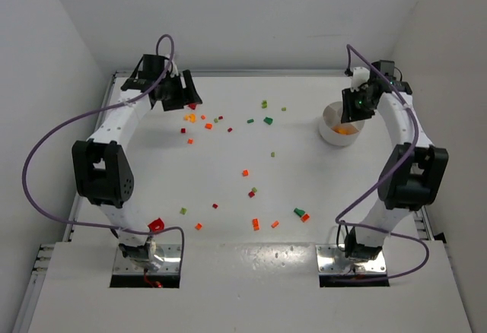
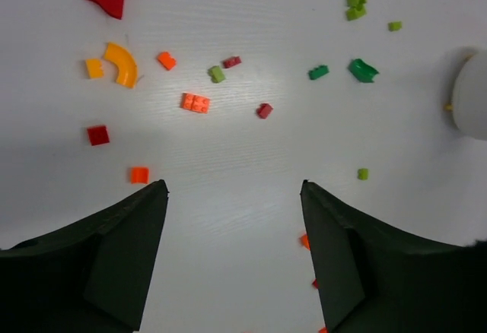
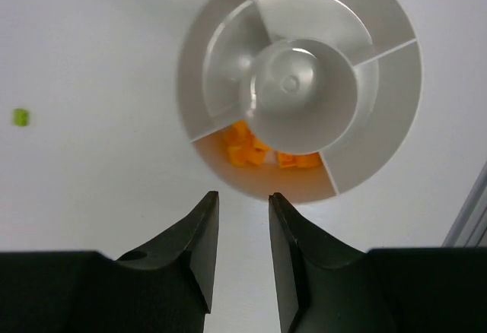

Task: Sort the legos into containers by color

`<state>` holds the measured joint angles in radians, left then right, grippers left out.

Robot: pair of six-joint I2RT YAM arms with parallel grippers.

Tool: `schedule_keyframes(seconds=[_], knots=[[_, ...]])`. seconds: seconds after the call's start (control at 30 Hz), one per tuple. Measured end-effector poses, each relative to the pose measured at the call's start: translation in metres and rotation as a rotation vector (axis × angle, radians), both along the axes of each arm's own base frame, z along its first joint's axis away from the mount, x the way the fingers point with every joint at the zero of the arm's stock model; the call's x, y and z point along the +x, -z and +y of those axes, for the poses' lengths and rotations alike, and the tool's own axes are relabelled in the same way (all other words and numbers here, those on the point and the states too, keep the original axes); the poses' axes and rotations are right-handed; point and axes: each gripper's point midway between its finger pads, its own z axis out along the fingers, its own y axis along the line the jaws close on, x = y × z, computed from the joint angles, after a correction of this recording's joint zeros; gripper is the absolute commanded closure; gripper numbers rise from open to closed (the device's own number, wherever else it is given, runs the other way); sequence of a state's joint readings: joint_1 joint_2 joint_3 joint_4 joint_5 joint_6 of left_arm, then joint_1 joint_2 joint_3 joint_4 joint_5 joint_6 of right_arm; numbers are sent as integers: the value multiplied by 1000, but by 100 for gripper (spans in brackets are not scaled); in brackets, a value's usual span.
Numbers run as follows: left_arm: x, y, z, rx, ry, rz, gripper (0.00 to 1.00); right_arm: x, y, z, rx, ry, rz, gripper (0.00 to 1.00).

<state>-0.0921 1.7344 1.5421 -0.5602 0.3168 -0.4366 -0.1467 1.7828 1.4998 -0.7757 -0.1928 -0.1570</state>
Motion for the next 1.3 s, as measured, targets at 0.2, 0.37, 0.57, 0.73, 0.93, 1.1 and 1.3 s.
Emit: schedule_keyframes(seconds=[0.2, 0.37, 0.57, 0.73, 0.93, 1.1, 1.3], knots=[[31, 49, 25, 144, -29, 85, 41, -13, -54, 30, 82, -74, -135, 67], [39, 107, 46, 276, -53, 204, 48, -23, -49, 43, 130, -103, -120, 70], [47, 126, 60, 351, -87, 245, 58, -31, -39, 47, 155, -99, -78, 71], [64, 119, 64, 368, -111, 208, 59, -32, -39, 48, 160, -96, -76, 71], [68, 138, 66, 382, -113, 236, 59, -32, -39, 48, 161, -95, -76, 71], [67, 159, 66, 391, -107, 277, 58, -32, -39, 48, 161, -94, -76, 71], [73, 164, 68, 401, -114, 279, 58, -31, -38, 48, 161, -94, -74, 71]])
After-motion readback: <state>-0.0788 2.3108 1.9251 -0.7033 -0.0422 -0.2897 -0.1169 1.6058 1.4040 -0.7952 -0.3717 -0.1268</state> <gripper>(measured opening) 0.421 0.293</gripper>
